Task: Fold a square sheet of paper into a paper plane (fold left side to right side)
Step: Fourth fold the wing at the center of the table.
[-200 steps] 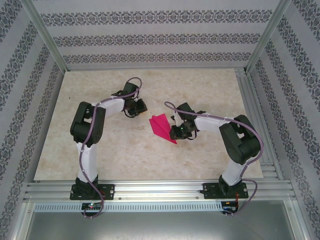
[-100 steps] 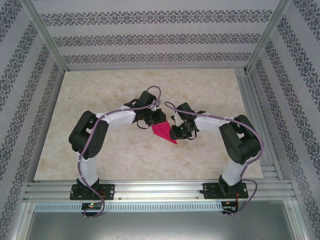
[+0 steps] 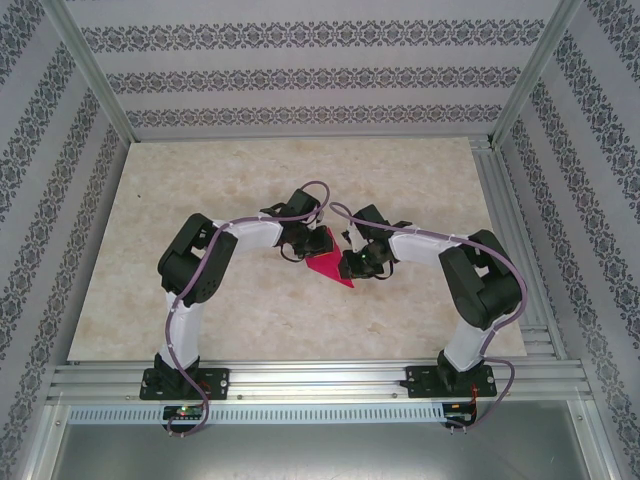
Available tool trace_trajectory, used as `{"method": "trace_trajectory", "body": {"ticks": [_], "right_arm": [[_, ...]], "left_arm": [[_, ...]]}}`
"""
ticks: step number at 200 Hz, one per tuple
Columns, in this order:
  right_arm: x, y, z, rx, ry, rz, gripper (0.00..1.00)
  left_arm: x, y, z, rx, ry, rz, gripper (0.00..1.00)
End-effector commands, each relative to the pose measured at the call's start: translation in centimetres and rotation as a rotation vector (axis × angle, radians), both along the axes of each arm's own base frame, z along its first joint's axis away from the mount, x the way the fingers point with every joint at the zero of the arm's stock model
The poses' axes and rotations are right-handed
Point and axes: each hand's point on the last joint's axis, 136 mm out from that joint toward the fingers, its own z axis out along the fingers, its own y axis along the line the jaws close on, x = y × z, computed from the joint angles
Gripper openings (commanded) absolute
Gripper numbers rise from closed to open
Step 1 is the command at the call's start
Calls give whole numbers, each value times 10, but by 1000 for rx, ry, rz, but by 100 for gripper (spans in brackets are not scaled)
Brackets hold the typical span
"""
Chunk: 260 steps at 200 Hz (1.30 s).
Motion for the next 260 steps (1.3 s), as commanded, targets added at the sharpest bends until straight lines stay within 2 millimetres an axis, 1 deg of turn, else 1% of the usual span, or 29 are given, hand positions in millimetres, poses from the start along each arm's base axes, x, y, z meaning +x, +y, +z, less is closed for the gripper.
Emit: {"method": "trace_trajectory", "body": {"ticks": [1, 10, 15, 26, 42, 53, 77, 108, 141, 190, 204, 224, 260], "right_arm": [[-2, -14, 14, -38, 23, -86, 22], [3, -13, 28, -10, 1, -121, 23], [7, -11, 40, 13, -23, -136, 23], [11, -9, 53, 43, -39, -180, 24], [12, -2, 63, 88, -33, -223, 24], [11, 5, 63, 105, -16, -242, 24], [10, 19, 51, 107, 20, -277, 22], [21, 24, 34, 74, 33, -324, 20], [28, 29, 26, 45, 29, -335, 19], [21, 31, 6, 9, 73, -322, 16], [18, 32, 3, 6, 85, -317, 13], [12, 28, -4, -21, 104, -314, 10], [-1, 9, -16, -76, 141, -334, 5]], "left_arm": [[1, 16, -22, 107, 5, 16, 16], [-1, 19, -24, 116, 8, 17, 16], [-1, 19, -25, 121, 9, 16, 16], [-2, 20, -27, 126, 13, 16, 16], [-3, 21, -30, 129, 18, 15, 16], [-3, 21, -30, 128, 18, 16, 16], [-3, 21, -31, 131, 17, 18, 16], [-3, 22, -32, 133, 19, 18, 15], [-3, 22, -32, 133, 20, 22, 15], [-4, 24, -33, 141, 22, 27, 15], [-4, 24, -33, 142, 22, 27, 14], [-4, 25, -34, 145, 22, 27, 14], [-5, 28, -38, 163, 25, 28, 14]]}}
